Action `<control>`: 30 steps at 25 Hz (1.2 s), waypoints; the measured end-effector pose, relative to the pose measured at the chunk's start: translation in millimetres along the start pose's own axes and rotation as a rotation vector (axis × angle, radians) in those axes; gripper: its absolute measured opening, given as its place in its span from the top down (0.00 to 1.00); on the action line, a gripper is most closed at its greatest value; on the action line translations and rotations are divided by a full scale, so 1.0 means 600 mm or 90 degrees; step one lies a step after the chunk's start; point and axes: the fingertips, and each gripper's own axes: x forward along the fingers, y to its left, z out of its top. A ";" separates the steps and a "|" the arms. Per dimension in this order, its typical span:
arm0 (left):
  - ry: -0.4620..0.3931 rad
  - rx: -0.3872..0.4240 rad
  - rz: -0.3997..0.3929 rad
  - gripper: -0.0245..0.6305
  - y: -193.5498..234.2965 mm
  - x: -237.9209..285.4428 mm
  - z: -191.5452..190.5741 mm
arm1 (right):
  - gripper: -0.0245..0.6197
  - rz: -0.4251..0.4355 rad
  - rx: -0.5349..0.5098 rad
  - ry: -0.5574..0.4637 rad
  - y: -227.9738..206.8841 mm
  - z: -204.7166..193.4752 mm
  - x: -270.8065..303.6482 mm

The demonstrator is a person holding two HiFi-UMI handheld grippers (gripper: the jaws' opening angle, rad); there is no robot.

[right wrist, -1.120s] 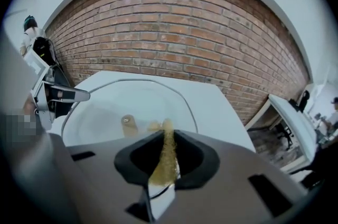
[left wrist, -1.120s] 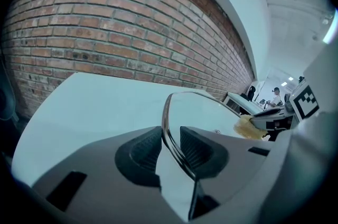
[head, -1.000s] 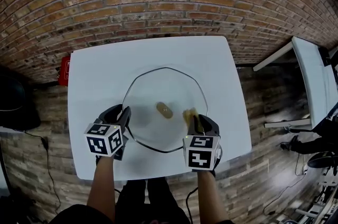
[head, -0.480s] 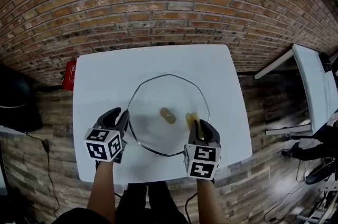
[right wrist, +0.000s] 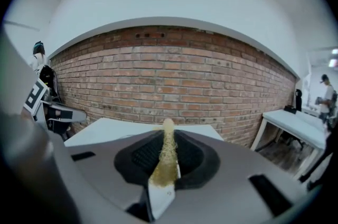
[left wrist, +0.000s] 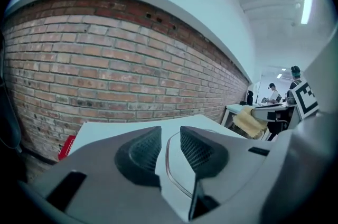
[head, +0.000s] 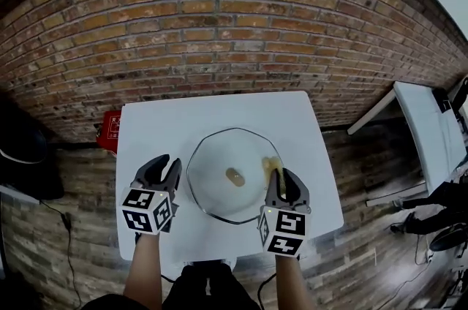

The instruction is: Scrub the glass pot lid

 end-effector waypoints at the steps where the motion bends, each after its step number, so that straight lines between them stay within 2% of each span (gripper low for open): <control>1: -0.008 0.005 -0.002 0.79 -0.004 -0.007 0.012 | 0.87 -0.004 0.001 -0.013 0.002 0.014 -0.010; 6: -0.045 0.024 -0.019 0.79 -0.027 -0.045 0.065 | 0.87 0.001 0.004 -0.068 0.023 0.069 -0.052; 11: -0.087 0.053 -0.028 0.86 -0.048 -0.070 0.123 | 0.87 0.007 0.010 -0.117 0.028 0.118 -0.077; 23: -0.141 0.093 -0.037 0.92 -0.083 -0.125 0.199 | 0.87 0.034 0.001 -0.177 0.043 0.178 -0.127; 30: -0.188 0.121 -0.045 0.94 -0.105 -0.166 0.258 | 0.87 0.044 -0.006 -0.240 0.050 0.241 -0.174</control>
